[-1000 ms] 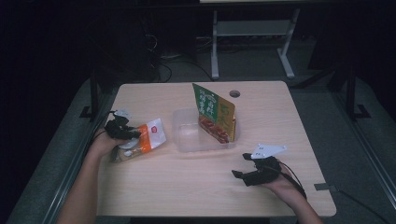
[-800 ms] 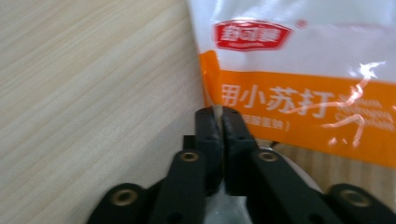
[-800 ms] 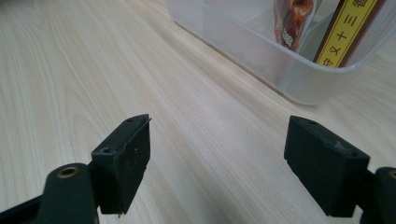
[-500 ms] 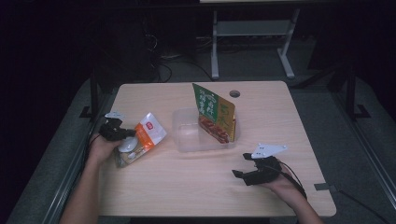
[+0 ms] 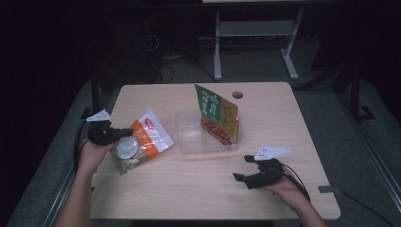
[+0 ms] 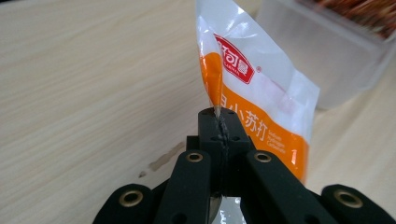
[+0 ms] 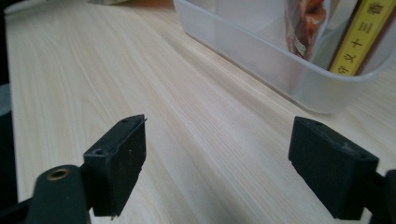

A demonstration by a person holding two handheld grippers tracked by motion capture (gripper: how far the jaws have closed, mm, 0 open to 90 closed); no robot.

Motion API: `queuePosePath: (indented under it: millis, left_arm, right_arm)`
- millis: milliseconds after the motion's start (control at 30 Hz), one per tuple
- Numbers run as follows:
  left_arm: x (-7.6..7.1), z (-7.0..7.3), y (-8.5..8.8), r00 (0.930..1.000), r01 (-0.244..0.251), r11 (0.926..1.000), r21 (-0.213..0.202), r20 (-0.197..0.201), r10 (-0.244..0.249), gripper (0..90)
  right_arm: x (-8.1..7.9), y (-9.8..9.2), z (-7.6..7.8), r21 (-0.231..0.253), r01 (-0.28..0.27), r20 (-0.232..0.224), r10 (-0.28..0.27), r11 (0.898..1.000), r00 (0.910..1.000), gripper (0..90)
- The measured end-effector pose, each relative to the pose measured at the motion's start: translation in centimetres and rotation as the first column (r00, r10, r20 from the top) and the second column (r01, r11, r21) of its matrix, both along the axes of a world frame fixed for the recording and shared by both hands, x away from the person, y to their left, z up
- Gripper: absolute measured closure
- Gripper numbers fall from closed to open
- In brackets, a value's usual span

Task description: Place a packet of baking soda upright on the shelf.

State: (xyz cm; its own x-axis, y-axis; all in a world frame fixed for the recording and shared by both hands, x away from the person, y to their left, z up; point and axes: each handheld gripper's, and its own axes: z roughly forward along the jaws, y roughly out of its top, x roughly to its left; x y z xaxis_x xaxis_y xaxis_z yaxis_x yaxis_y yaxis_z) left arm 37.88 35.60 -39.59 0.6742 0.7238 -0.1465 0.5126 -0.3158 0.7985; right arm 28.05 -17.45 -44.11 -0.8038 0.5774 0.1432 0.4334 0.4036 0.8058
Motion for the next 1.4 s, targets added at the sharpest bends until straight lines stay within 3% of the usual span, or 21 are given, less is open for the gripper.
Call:
queuePosePath:
  millis: [167,400,767,900,1067,1167,1400]
  left_arm:
    - [-1.6,1.5,0.0,0.9992,0.015,0.9992,-0.038,0.039,-0.013,90.0]
    - [-2.8,3.1,-0.1,0.9968,0.032,0.9976,-0.061,0.075,-0.028,90.0]
    - [-4.6,6.3,-1.7,0.9840,0.118,0.9870,-0.109,0.147,-0.101,90.0]
    - [-5.2,7.1,-2.9,0.9763,0.162,0.9771,-0.138,0.166,-0.138,90.0]
    - [-5.6,7.6,-5.0,0.9644,0.220,0.9649,-0.143,0.180,-0.194,90.0]
    - [-5.7,7.5,-6.6,0.9566,0.256,0.9558,-0.145,0.181,-0.229,90.0]
    - [-5.8,6.7,-9.4,0.9454,0.308,0.9357,-0.172,0.167,-0.280,90.0]
  right_arm:
    - [0.0,0.2,0.1,-0.021,-0.019,-0.001,0.019,1.000,0.9998,18.0]
    - [0.1,0.3,0.1,-0.020,-0.026,-0.005,0.026,0.999,0.9997,16.7]
    - [0.2,0.9,0.7,0.015,-0.057,-0.027,0.057,0.998,0.9980,14.1]
    - [0.1,1.2,1.0,0.030,-0.076,-0.024,0.076,0.997,0.9968,14.4]
    - [0.1,1.9,1.4,0.043,-0.097,-0.017,0.097,0.994,0.9951,14.5]
    - [0.0,2.2,1.7,0.053,-0.113,-0.002,0.113,0.992,0.9935,14.5]
    - [0.4,2.8,2.3,0.082,-0.121,0.019,0.120,0.989,0.9926,15.6]
